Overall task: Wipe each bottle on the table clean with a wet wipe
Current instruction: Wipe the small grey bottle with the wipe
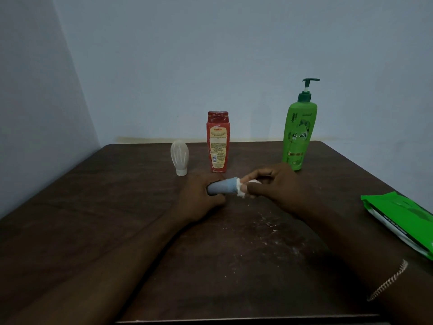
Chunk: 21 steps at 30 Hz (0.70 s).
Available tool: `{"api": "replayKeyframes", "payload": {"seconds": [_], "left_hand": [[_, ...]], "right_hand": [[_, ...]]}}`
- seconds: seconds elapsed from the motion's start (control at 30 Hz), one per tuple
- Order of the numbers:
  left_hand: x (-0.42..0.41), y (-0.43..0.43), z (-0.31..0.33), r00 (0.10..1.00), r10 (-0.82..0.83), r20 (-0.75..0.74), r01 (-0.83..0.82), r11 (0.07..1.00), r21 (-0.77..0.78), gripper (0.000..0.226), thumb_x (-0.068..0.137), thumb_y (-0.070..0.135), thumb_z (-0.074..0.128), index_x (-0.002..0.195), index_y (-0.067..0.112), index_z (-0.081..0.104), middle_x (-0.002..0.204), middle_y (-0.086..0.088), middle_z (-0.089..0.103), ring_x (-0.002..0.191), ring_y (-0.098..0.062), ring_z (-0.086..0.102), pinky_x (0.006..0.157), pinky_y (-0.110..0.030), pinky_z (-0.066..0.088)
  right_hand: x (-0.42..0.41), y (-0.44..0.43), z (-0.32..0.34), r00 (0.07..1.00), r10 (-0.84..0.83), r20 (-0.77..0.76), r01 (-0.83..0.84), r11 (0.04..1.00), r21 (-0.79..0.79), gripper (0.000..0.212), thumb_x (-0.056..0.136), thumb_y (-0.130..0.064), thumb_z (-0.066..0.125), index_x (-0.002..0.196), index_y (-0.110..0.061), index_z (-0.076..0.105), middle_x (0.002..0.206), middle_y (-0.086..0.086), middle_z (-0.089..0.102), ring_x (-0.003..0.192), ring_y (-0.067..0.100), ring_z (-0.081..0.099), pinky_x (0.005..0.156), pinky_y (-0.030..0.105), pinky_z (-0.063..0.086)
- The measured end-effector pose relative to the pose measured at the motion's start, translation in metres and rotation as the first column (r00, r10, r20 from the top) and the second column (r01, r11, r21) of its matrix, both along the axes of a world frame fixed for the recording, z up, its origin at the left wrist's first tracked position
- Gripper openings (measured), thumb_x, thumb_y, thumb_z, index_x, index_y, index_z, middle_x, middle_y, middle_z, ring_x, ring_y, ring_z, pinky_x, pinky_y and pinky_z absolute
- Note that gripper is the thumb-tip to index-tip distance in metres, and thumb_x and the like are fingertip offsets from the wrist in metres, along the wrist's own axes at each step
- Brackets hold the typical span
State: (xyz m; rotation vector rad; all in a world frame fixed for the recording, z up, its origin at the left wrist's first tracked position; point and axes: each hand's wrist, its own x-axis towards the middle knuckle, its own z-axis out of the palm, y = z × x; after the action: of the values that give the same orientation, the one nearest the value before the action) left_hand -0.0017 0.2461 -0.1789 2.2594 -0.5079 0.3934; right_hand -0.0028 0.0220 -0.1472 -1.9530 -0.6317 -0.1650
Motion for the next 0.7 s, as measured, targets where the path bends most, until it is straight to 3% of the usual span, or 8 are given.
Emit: {"api": "replayKeyframes", "payload": {"seconds": [0.2, 0.27, 0.43, 0.57, 0.7], "left_hand": [[-0.0025, -0.0009, -0.0014, 0.999, -0.034, 0.008, 0.033, 0.998, 0.052, 0.036, 0.081, 0.019, 0.078, 0.102, 0.042, 0.061, 0.093, 0.017, 0.066, 0.09, 0.005, 0.062, 0.078, -0.017, 0.05], [-0.0023, -0.0016, -0.002, 1.0, -0.027, 0.003, 0.027, 0.999, 0.038, 0.035, 0.081, 0.019, 0.078, 0.106, 0.038, 0.064, 0.096, 0.015, 0.068, 0.091, 0.004, 0.063, 0.079, -0.019, 0.051], [-0.0049, -0.0038, -0.0007, 0.999, -0.051, 0.015, 0.05, 0.994, 0.093, 0.03, 0.08, 0.02, 0.078, 0.1, 0.037, 0.064, 0.089, 0.018, 0.065, 0.088, 0.005, 0.061, 0.072, -0.013, 0.048], [-0.0042, -0.003, -0.0024, 0.999, -0.03, 0.019, 0.029, 0.999, 0.038, 0.03, 0.08, 0.019, 0.078, 0.102, 0.035, 0.065, 0.091, 0.016, 0.066, 0.088, 0.005, 0.061, 0.073, -0.014, 0.049], [-0.003, -0.0037, -0.0028, 0.997, -0.05, 0.051, 0.045, 0.995, 0.091, 0.028, 0.079, 0.021, 0.078, 0.099, 0.035, 0.066, 0.09, 0.016, 0.066, 0.087, 0.003, 0.061, 0.072, -0.016, 0.048]], "right_hand": [[0.0004, -0.0046, 0.001, 0.999, -0.025, 0.042, 0.025, 1.0, 0.009, 0.009, 0.083, -0.008, 0.074, 0.087, -0.015, 0.077, 0.076, 0.0, 0.076, 0.065, 0.018, 0.073, 0.066, 0.031, 0.06], [-0.0022, -0.0044, 0.0022, 1.0, 0.023, 0.019, -0.022, 0.999, -0.023, 0.008, 0.083, -0.006, 0.074, 0.087, -0.013, 0.077, 0.075, 0.0, 0.076, 0.065, 0.019, 0.073, 0.066, 0.03, 0.06], [-0.0022, -0.0027, 0.0052, 1.0, 0.027, -0.005, -0.026, 0.997, 0.069, 0.007, 0.084, -0.007, 0.073, 0.09, -0.008, 0.076, 0.078, 0.004, 0.076, 0.065, 0.018, 0.072, 0.064, 0.025, 0.058], [-0.0039, -0.0029, 0.0041, 0.997, 0.076, -0.028, -0.076, 0.997, 0.01, 0.005, 0.083, -0.003, 0.072, 0.088, -0.004, 0.075, 0.076, 0.006, 0.076, 0.064, 0.02, 0.072, 0.062, 0.026, 0.058], [-0.001, -0.0031, 0.0044, 0.997, 0.067, -0.033, -0.064, 0.993, 0.101, 0.006, 0.083, -0.004, 0.072, 0.088, -0.005, 0.075, 0.077, 0.008, 0.076, 0.064, 0.022, 0.072, 0.063, 0.028, 0.059]]}}
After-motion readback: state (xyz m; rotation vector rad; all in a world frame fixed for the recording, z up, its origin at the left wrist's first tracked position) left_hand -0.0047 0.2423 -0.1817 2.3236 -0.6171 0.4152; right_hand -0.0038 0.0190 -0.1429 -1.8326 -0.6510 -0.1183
